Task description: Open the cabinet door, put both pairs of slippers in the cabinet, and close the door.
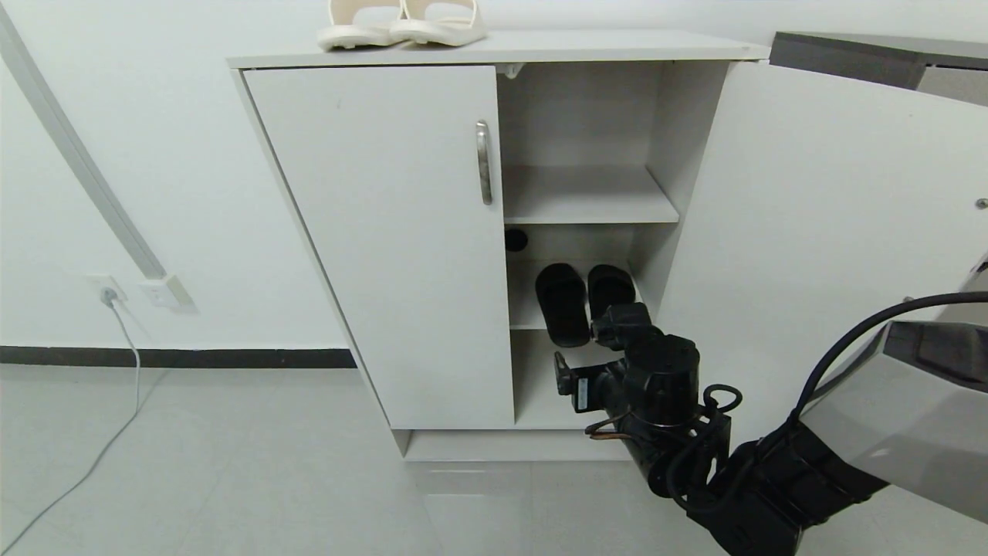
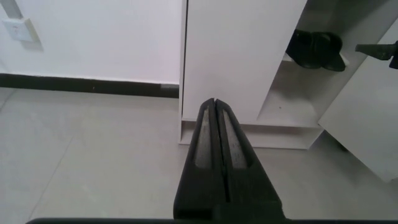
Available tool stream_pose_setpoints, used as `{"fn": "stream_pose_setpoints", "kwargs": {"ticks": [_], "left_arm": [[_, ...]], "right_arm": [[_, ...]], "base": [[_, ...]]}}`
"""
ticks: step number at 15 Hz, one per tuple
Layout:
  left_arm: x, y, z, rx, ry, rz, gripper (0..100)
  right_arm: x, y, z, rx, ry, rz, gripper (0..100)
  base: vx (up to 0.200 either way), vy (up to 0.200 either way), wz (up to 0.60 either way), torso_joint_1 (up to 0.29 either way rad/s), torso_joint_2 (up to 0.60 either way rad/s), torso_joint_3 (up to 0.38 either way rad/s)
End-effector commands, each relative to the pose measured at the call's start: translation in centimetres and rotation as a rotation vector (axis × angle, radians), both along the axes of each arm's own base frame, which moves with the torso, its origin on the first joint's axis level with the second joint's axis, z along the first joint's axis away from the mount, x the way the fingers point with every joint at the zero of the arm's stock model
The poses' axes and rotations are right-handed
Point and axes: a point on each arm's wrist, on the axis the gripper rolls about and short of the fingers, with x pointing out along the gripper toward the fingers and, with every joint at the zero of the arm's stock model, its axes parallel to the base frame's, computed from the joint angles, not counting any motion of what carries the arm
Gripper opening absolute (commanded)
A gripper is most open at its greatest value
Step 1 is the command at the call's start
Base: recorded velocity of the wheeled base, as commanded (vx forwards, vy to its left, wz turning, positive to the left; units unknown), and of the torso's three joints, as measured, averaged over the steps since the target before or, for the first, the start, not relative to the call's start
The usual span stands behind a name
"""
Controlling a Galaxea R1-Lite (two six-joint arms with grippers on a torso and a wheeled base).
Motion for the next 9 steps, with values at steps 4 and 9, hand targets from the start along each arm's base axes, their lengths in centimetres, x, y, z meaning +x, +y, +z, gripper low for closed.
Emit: {"fn": "stream_pose_setpoints", "kwargs": {"ticks": [4,9], "left_arm": [[0.02,0.0,-0.04,0.0,0.002,0.001,0],[0.01,0.0,0.01,0.0,0.001,0.002,0]], "right_arm": [[0.03,0.05,-0.2,-0.003,0.003,0.0,100],[0.09,0.03,-0.32,-0.005,0.005,-0.001,100]], "base": [[0.0,0.0,0.0,0.001,0.0,0.205],[0.0,0.0,0.0,-0.001,0.0,0.032]]}}
